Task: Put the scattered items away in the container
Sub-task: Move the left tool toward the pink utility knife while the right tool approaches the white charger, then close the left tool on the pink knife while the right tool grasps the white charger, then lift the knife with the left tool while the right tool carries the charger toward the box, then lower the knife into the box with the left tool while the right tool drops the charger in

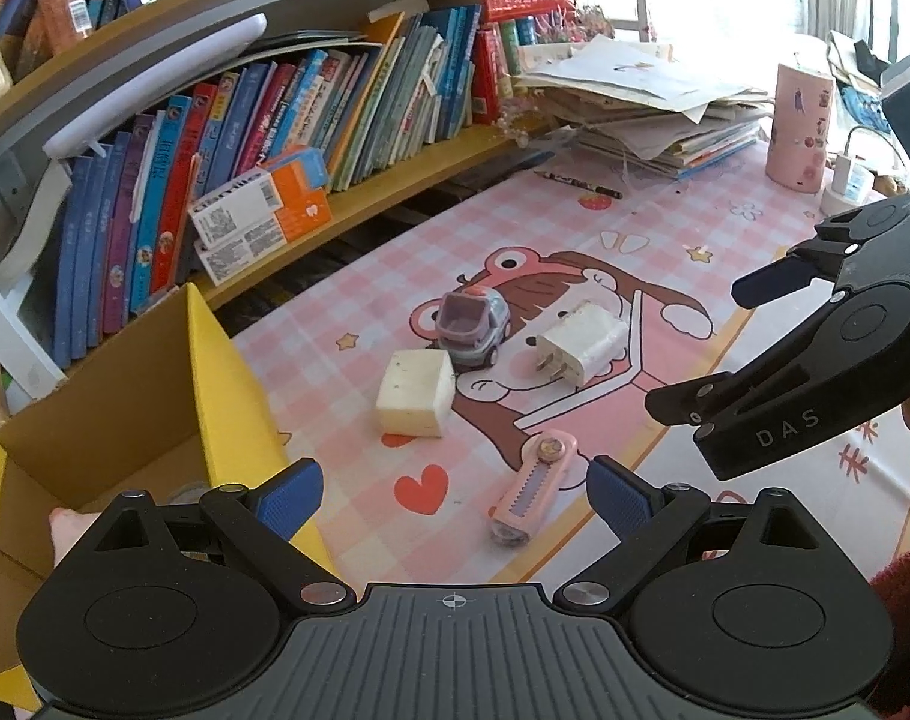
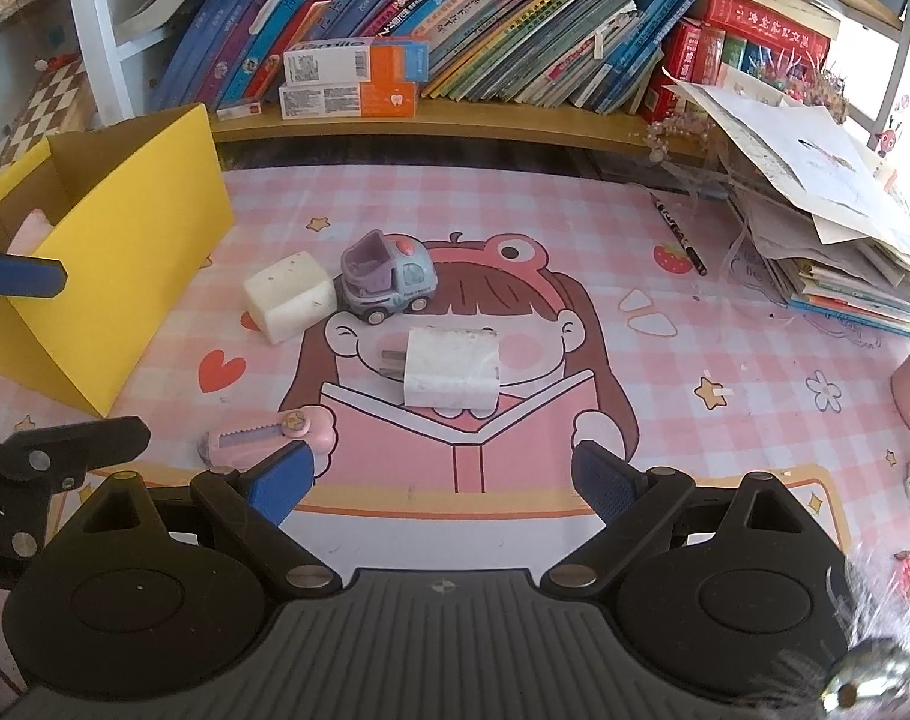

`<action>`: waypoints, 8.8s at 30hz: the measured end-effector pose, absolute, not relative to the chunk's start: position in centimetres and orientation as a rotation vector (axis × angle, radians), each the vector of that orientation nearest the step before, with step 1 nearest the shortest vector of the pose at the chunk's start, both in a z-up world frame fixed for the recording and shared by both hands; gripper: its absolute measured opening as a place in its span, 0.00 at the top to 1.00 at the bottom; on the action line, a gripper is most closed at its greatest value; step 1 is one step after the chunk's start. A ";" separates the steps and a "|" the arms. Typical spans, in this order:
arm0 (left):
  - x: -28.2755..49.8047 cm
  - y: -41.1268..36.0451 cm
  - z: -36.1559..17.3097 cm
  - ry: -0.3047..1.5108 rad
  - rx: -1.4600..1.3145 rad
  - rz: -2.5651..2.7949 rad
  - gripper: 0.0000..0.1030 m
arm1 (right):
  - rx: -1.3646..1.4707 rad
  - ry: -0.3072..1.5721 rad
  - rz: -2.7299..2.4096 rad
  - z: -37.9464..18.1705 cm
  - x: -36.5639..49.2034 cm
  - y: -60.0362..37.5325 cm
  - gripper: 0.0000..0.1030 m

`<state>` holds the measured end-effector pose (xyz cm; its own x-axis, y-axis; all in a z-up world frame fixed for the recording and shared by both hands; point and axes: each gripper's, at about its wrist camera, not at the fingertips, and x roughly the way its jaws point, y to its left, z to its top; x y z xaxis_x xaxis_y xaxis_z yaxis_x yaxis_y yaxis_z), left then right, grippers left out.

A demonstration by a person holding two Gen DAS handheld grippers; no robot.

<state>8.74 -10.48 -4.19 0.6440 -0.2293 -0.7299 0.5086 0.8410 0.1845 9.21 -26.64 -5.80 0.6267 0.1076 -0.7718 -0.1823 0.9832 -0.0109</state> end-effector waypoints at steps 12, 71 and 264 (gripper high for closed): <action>9.9 -11.1 -5.4 0.801 0.382 -0.460 0.21 | -0.087 0.890 0.175 -6.6 10.3 -26.8 0.11; 13.5 -13.6 -11.6 0.951 0.345 -0.580 0.50 | -0.094 0.980 0.194 -11.1 17.7 -26.2 0.42; 17.2 3.3 -6.2 0.935 0.195 -0.179 0.77 | -0.577 0.865 0.900 -3.9 28.5 3.0 0.55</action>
<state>17.18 3.30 -6.18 0.5818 -0.0677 -0.8105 0.2363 0.9676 0.0888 28.50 2.97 -3.91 0.3364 0.4295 -0.8381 -0.8544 0.5135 -0.0798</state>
